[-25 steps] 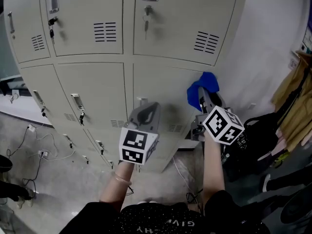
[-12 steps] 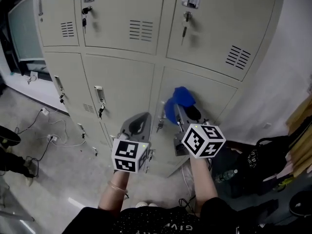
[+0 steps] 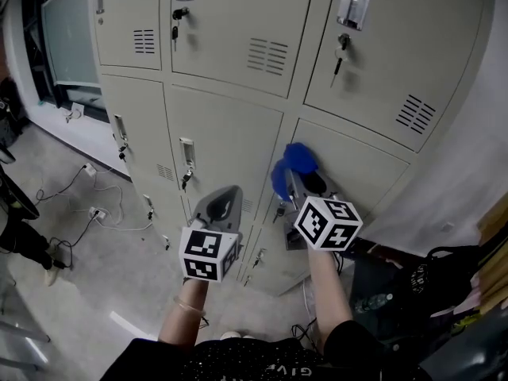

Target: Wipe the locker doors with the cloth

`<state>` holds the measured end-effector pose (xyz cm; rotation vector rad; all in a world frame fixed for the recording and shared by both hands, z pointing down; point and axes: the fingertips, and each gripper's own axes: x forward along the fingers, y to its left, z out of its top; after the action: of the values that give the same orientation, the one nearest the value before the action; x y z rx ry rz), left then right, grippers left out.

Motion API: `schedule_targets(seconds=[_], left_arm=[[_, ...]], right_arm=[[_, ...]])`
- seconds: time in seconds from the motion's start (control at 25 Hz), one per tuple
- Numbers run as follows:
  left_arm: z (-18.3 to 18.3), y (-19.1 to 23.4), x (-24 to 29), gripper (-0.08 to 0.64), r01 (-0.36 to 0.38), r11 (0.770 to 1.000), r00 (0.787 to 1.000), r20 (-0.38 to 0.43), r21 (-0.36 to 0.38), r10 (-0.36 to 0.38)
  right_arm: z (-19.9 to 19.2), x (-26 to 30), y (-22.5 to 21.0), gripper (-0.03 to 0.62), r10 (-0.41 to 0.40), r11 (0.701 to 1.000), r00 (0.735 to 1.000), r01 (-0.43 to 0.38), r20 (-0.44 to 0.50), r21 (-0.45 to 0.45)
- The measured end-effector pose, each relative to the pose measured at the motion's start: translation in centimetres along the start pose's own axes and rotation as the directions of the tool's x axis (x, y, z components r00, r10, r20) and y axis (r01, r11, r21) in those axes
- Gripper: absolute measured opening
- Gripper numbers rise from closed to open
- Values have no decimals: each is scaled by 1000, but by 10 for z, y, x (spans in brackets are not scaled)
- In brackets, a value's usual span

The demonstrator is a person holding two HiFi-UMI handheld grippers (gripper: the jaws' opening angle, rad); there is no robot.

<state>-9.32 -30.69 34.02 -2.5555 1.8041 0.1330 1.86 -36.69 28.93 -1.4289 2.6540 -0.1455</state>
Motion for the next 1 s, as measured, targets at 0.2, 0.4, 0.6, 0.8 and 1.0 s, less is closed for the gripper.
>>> schedule_targets(seconds=[0.2, 0.4, 0.6, 0.8, 1.0], left_arm=[[5, -13, 6, 6, 36, 999, 999, 5, 22, -36], [5, -30, 12, 6, 79, 996, 997, -3, 35, -79], [1, -42, 17, 6, 111, 993, 994, -15, 36, -111], [-6, -51, 22, 6, 133, 991, 991, -31, 21, -132], [-13, -67, 27, 6, 169, 985, 984, -50, 20, -168]], right_arm=[[-1, 1, -3, 101, -31, 996, 1000, 31, 6, -86], [1, -7, -12, 101, -41, 998, 999, 42, 13, -49], [3, -20, -25, 101, -74, 996, 997, 74, 16, -48], [4, -37, -43, 101, -118, 992, 993, 119, 25, -43], [4, -55, -63, 101, -159, 987, 987, 161, 33, -32]])
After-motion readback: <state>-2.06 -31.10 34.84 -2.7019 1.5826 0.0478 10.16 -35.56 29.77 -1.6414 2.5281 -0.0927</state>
